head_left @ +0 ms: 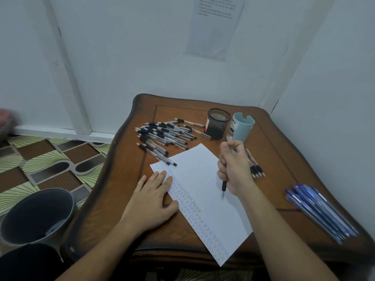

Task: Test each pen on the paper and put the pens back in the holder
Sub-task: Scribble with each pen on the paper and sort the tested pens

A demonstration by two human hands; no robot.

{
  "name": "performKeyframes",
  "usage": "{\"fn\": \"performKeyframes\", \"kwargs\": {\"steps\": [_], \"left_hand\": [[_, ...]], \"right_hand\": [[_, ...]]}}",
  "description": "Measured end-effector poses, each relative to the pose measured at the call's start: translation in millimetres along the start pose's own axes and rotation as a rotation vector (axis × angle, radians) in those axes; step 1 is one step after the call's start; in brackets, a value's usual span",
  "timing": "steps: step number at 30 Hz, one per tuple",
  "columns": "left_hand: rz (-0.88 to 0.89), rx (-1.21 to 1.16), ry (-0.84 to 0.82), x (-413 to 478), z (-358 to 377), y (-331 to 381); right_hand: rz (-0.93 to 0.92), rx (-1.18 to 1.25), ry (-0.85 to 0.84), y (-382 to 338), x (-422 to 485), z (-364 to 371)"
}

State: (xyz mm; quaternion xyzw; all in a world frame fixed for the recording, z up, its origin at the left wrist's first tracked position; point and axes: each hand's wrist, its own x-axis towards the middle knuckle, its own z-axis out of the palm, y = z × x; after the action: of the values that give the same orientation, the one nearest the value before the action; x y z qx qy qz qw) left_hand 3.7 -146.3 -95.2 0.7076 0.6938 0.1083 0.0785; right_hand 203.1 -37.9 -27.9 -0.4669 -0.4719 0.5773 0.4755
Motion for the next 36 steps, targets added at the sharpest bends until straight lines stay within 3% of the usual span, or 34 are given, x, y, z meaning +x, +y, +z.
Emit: {"fn": "performKeyframes", "kwargs": {"steps": [4,8,12,24,36], "left_hand": [[0.002,-0.012,0.004,0,-1,0],[0.003,-0.019,0.016,-1,0,0],[0.006,-0.021,0.013,0,2,0],[0.013,-0.048,0.016,1,2,-1],[0.017,-0.032,0.024,1,6,-1]], "right_hand": [[-0.019,0.052,-0.029,2,-15,-5],[0.099,0.189,-0.035,13,-26,-15],[0.143,0.077,-0.074,24,-40,-26],[0.009,-0.184,-0.346,47,-46,-19],[0.000,-0.208,-0.347,59,-39,-17]]}}
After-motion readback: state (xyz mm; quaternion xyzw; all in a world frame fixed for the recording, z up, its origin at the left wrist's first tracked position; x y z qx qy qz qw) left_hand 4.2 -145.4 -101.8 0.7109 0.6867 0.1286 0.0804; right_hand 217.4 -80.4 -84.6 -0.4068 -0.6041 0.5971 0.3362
